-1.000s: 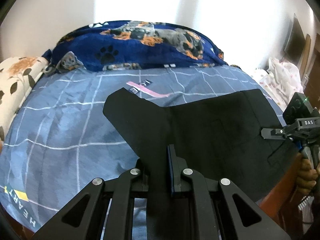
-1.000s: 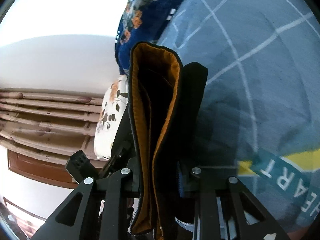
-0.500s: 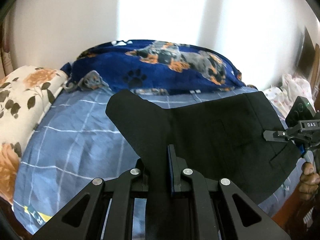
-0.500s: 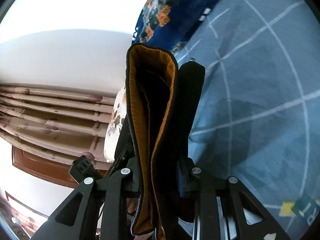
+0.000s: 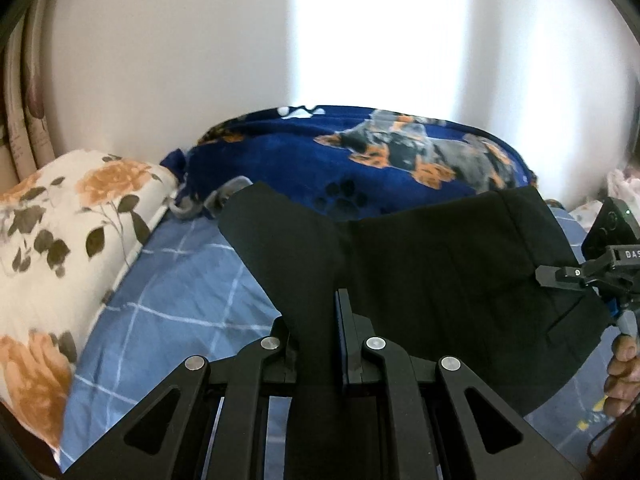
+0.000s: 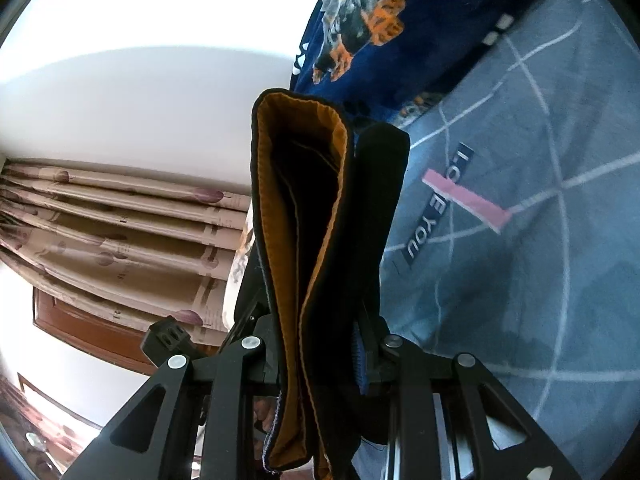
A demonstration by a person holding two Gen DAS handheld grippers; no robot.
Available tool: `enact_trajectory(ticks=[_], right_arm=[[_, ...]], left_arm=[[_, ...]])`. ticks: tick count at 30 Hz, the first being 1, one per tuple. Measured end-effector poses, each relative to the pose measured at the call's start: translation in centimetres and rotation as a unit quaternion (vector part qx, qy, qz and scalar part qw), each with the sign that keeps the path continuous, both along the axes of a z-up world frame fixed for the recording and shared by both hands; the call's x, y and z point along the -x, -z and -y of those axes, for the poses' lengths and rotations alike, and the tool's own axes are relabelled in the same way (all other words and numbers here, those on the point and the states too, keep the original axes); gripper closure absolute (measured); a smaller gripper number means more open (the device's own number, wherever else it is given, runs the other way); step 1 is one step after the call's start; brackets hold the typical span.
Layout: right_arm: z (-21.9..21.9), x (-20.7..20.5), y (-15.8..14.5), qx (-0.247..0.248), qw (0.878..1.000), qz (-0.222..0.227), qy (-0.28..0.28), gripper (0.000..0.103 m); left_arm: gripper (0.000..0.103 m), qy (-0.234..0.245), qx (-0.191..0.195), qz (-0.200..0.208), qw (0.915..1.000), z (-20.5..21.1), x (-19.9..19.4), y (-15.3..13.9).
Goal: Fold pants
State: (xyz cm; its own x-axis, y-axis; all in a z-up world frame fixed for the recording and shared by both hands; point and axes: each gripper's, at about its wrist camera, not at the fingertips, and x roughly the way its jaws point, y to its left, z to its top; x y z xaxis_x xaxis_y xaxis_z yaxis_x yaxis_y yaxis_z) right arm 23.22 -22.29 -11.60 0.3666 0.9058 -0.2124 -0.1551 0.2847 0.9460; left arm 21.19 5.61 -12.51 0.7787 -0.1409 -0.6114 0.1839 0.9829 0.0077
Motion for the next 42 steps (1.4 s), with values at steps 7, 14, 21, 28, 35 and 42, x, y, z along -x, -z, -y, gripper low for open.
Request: enact_trajectory(ticks=[7,14,21,28,35,42], right_arm=[[-1.3,-4.1,0.6,-0.002,1.000,0.005,-0.004,0.078],[-1.8,-7.0,1.2,0.007,1.000,0.007,-0.003,0.078],[-1.5,-9.4,2.5,0.009,1.000,0.001,0.004,0.078],[-1.0,-10.4,4.3,0.010,1.000,-0.009,0.010,0.079],[-0.3,-10.8,6.0,0.006,1.000,-0.021,0.020,0.079],[0.1,-11.2,7.4,0.006,0.999,-0.033,0.029,0.079]], left_arm=[[0.091,-0.014,-0.015,0.005,0.9998,-0.8,-3.8,1.3],[0.091,-0.018,-0.034,0.008,0.9992,-0.9,-7.1,2.9],[0.091,-0.016,-0.044,0.003,0.9989,-0.4,-9.4,4.7],[0.091,-0.022,-0.053,-0.007,0.9983,-0.4,-10.9,6.5],[0.091,-0.028,-0.064,-0.005,0.9976,-0.5,-11.3,7.6],[0.091,-0.033,-0.069,-0.001,0.9971,-0.7,-11.4,8.2]])
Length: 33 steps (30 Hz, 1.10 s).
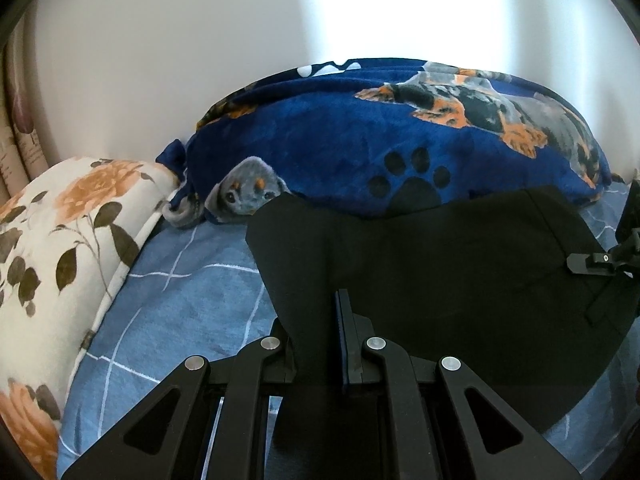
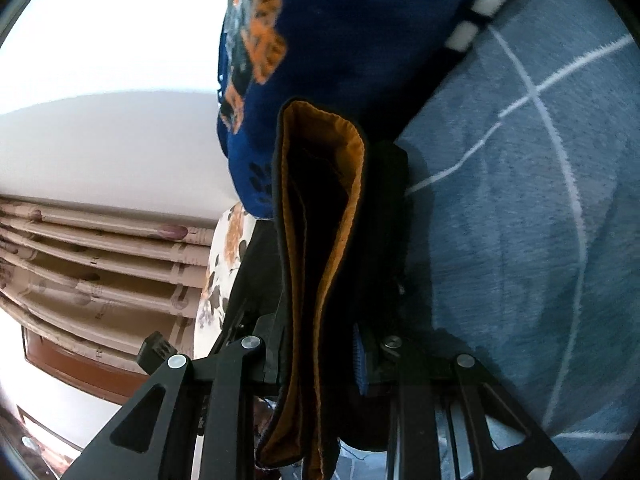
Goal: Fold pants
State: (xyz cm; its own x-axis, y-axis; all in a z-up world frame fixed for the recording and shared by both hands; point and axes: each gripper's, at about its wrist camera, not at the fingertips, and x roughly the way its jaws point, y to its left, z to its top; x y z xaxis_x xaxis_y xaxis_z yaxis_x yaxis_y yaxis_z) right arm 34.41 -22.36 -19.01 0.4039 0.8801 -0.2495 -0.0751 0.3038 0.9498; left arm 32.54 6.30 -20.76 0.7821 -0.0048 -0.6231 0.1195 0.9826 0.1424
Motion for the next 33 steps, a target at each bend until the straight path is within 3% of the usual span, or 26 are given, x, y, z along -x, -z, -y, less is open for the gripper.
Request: enact_trajectory(ticks=[7,14,19,23,33], right_arm=[[-0.1,-0.2,0.6,0.015,1.000,-0.001,0.004,0.079],[-1.0,-0.3,-0.1,0.079,0.997,0.023,0.005,0.079],[-1.9,-0.2,-0.9,0.148,0.988,0.049,0.012,0.079],[-2.2,0.0,-1.1,0.164,0.985,0.059,0.016,0.078],[-3.2,0.5,-1.9,0.203,0.975,0.077,0.035,0.075]], left_arm=[[0.090,-0.005,-0.004,-0.002,1.0000,-0.2,-0.1,0.8],[0.089,-0.012,-0.006,-0.002,0.9999,-0.5,-0.2,1.6],[0.087,-0.016,-0.009,-0.008,0.9998,-0.6,-0.3,2.3],[0.086,-0.019,-0.009,-0.009,0.9997,-0.8,-0.4,2.5],[0.073,-0.039,-0.013,-0.018,0.9990,-1.1,-1.0,2.9]])
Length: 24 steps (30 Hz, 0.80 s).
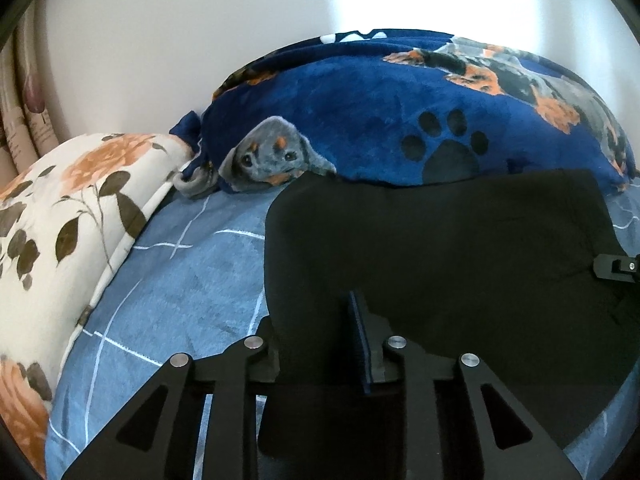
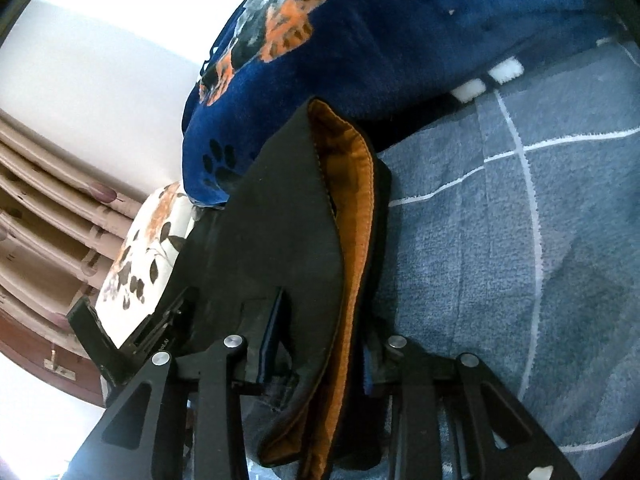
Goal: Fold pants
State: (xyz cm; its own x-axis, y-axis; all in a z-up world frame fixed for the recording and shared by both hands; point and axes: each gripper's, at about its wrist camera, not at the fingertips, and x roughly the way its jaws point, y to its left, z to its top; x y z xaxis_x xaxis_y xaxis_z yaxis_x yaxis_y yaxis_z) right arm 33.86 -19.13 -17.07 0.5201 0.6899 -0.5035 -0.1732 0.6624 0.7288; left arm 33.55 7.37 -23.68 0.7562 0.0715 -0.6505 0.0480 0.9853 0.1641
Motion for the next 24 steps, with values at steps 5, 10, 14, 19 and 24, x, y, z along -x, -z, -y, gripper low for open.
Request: enact_trajectory(ticks=[5,10,14,19,24], right_arm=[[-0.2,0.0,-0.1,0.001,1.000,0.002,0.001,0.075],[-0.5,0.1,-0.2,0.005,1.000,0.005,0.007,0.074],[-0.7,0.1,-0.4,0.016,1.000,0.010,0.012,0.073],[-1.2,0.3,-0.7,0.038,0.999,0.019,0.020,0.069],[-1.8,0.5,-1.1,0.062,0.997,0.030,0.026,0.065]], left_arm=[[0.069,-0.007,-0.004,-0.001,1.0000,0.0,-0.1,0.1],[0.063,-0.017,-0.004,-0.001,0.9998,-0.2,-0.3,0.1],[0.060,-0.022,-0.002,-0.002,0.9998,-0.4,-0.3,0.2],[0.055,-0.028,-0.004,-0.002,0.9996,-0.4,-0.3,0.2],[0.044,-0.038,-0.002,-0.002,0.9993,-0.7,-0.4,0.2]])
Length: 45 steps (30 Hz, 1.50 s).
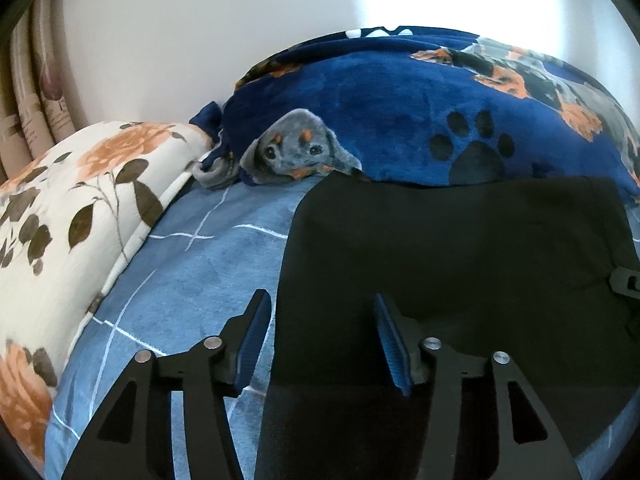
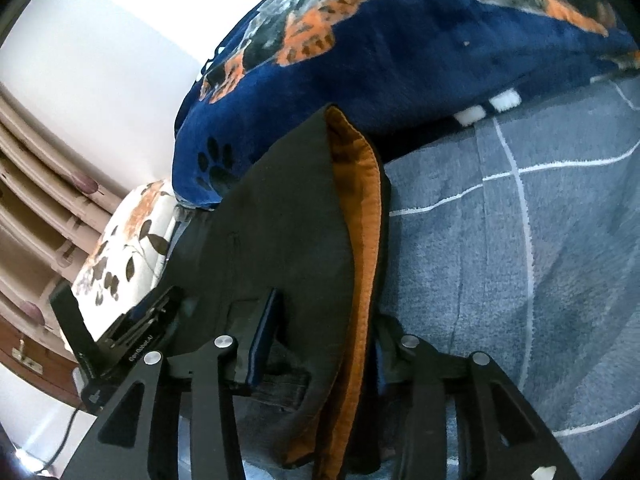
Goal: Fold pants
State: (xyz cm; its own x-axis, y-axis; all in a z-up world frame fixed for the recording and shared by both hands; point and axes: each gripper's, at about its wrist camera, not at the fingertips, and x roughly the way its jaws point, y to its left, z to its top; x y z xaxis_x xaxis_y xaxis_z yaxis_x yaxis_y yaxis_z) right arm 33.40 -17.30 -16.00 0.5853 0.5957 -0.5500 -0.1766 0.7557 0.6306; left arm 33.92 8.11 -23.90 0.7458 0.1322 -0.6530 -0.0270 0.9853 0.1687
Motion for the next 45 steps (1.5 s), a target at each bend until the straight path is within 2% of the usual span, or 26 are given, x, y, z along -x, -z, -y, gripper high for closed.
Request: enact_trajectory(ticks=[1,3,8,10,16,19,22,23,24,27,31,35,41,45], right_arm=[[-0.2,0.1,-0.1,0.007,1.000,0.003,0.000,0.063],[-0.7,0.3,-0.3,0.024,1.000,0.010,0.004,0.060],[-2.4,1.0,-1.0,0.085,0.996,0.034,0.007,0.038],[-3.0,1.3,-1.3,0.110,0.993,0.043,0.013,0.026],[-1.8,1.2,-1.1,0.100,0.993,0.038,0.048,0.023],[-1.8,1.1,-1.1,0.103,0.993,0.037,0.046,0.021],[-2.3,1.3,-1.4,0.146,0.987,0.028,0.058,0.021],[-2.3,2.2,-2.0,0.158,0.984,0.025,0.071,0.021],[-2.1,3.4,-2.5,0.144,0.986,0.034,0.079,0.022],[-1.9,7.5,-4.3,0.117,0.986,0.067,0.096,0.022],[-2.2,13.5,-6.9,0.136,0.979,0.112,0.099,0.020],[-2.3,19.1,-9.7,0.179,0.964,0.154,0.123,0.008],[-1.9,24.0,-12.2,0.181,0.958,0.173,0.136,0.004],[-1.7,26.0,-13.0,0.179,0.957,0.177,0.142,0.004]], left_arm=[[0.042,-0.005,-0.001,0.000,1.0000,-0.1,0.0,0.0],[0.030,-0.015,-0.001,0.000,0.9999,-0.3,0.0,0.0],[0.022,-0.039,0.028,-0.001,0.9988,-2.0,0.3,-0.2],[0.022,-0.058,0.040,0.004,0.9975,-3.1,0.8,-0.5],[0.021,-0.096,0.029,0.011,0.9950,-4.9,3.0,-1.9],[0.021,-0.104,0.011,0.021,0.9943,-4.9,4.7,-3.4],[0.020,-0.100,-0.001,0.038,0.9943,-4.6,7.0,-5.3],[0.017,-0.096,-0.007,0.050,0.9941,-4.4,8.0,-6.1],[0.013,-0.094,-0.014,0.060,0.9937,-4.3,8.8,-6.7],[0.010,-0.081,-0.025,0.087,0.9926,-3.7,11.4,-8.6],[0.009,-0.061,-0.010,0.103,0.9927,-3.0,14.6,-10.7],[0.008,-0.044,0.006,0.116,0.9922,-1.9,17.7,-12.4],[0.005,-0.027,0.049,0.138,0.9889,-1.3,22.1,-14.8],[0.000,-0.001,0.042,0.148,0.9882,-0.5,24.7,-16.1]])
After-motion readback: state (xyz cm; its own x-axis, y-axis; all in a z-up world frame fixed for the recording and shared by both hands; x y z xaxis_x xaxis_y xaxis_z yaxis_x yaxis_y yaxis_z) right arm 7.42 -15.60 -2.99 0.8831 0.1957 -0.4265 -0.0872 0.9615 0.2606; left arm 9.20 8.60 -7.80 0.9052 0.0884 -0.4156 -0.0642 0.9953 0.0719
